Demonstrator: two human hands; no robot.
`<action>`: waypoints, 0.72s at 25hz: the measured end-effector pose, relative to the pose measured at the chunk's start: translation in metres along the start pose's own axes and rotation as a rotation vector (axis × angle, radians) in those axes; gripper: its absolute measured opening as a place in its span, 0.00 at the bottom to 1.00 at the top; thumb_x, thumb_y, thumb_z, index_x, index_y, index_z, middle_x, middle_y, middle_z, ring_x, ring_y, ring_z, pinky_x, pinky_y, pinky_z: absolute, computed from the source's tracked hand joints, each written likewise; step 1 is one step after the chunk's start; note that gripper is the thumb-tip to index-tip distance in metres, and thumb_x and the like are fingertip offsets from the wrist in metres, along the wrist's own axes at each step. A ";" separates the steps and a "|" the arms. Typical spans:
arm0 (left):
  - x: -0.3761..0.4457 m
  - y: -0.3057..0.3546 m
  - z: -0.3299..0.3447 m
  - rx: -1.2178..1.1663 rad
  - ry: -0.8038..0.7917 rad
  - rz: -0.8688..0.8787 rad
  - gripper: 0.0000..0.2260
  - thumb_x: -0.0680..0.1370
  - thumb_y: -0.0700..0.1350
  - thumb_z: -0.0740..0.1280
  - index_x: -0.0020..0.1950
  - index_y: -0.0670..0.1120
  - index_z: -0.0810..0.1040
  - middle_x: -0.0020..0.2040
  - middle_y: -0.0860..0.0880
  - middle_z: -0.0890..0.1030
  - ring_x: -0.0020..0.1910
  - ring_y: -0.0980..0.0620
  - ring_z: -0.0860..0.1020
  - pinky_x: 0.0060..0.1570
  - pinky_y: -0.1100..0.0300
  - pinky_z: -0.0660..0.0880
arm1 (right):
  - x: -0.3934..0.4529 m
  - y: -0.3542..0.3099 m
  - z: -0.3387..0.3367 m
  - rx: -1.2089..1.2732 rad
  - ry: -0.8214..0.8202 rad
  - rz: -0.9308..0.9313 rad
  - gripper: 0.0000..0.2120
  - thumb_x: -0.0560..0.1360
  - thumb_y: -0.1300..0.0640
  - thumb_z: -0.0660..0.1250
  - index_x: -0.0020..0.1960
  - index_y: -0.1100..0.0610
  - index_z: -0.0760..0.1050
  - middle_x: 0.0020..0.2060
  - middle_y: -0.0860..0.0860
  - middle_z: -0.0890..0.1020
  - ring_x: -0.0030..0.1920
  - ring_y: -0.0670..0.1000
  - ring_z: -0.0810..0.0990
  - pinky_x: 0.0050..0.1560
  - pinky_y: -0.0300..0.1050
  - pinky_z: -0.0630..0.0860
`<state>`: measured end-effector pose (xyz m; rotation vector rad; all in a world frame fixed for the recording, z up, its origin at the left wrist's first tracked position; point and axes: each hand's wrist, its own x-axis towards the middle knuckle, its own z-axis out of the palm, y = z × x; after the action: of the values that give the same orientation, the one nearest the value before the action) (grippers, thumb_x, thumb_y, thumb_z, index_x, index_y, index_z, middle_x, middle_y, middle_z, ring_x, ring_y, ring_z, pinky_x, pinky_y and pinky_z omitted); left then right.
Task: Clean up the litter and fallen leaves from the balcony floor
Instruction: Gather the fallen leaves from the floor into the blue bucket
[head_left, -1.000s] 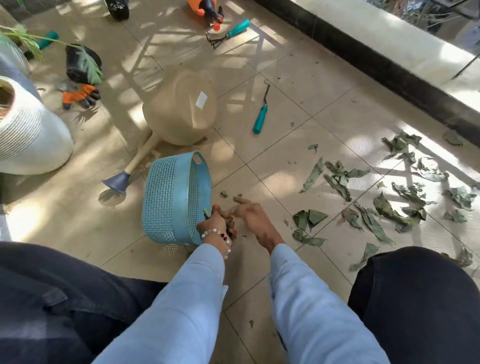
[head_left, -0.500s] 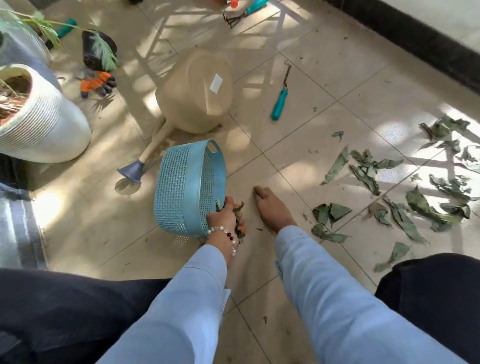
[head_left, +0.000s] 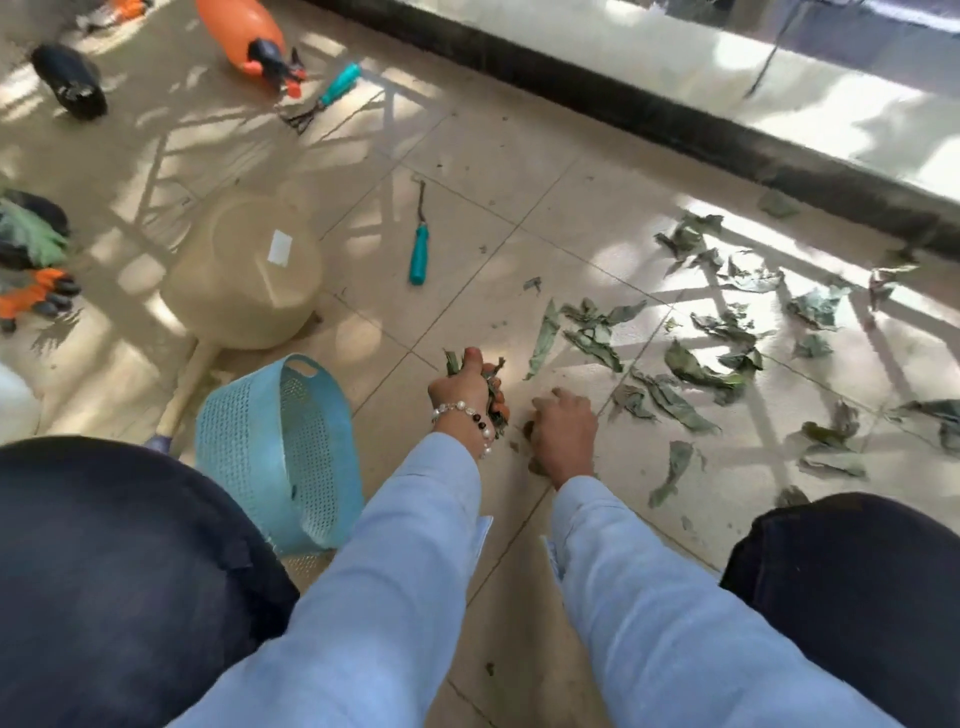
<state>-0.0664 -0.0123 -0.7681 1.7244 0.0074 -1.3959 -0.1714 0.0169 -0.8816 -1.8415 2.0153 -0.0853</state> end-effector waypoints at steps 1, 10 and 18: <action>-0.002 0.003 0.013 0.010 -0.030 0.003 0.16 0.79 0.50 0.65 0.36 0.41 0.74 0.24 0.48 0.70 0.15 0.53 0.63 0.20 0.70 0.61 | -0.008 0.001 0.007 -0.036 -0.088 -0.016 0.17 0.75 0.57 0.62 0.64 0.50 0.73 0.67 0.55 0.68 0.68 0.61 0.64 0.64 0.59 0.63; -0.048 0.027 0.107 0.256 -0.213 0.134 0.18 0.79 0.50 0.66 0.33 0.41 0.74 0.25 0.46 0.73 0.15 0.51 0.65 0.22 0.66 0.64 | -0.008 0.055 -0.025 0.749 0.068 0.412 0.06 0.69 0.69 0.70 0.44 0.62 0.84 0.43 0.56 0.85 0.48 0.55 0.82 0.54 0.42 0.76; -0.053 0.057 0.130 0.647 -0.327 0.352 0.16 0.77 0.51 0.67 0.37 0.40 0.77 0.33 0.45 0.81 0.24 0.47 0.75 0.25 0.61 0.71 | 0.007 0.033 -0.186 2.105 0.421 0.235 0.12 0.70 0.73 0.69 0.50 0.62 0.78 0.41 0.57 0.84 0.42 0.52 0.83 0.48 0.44 0.80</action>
<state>-0.1580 -0.1012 -0.6868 1.8462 -0.9740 -1.4794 -0.2653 -0.0269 -0.7237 -0.1456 0.9800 -1.7317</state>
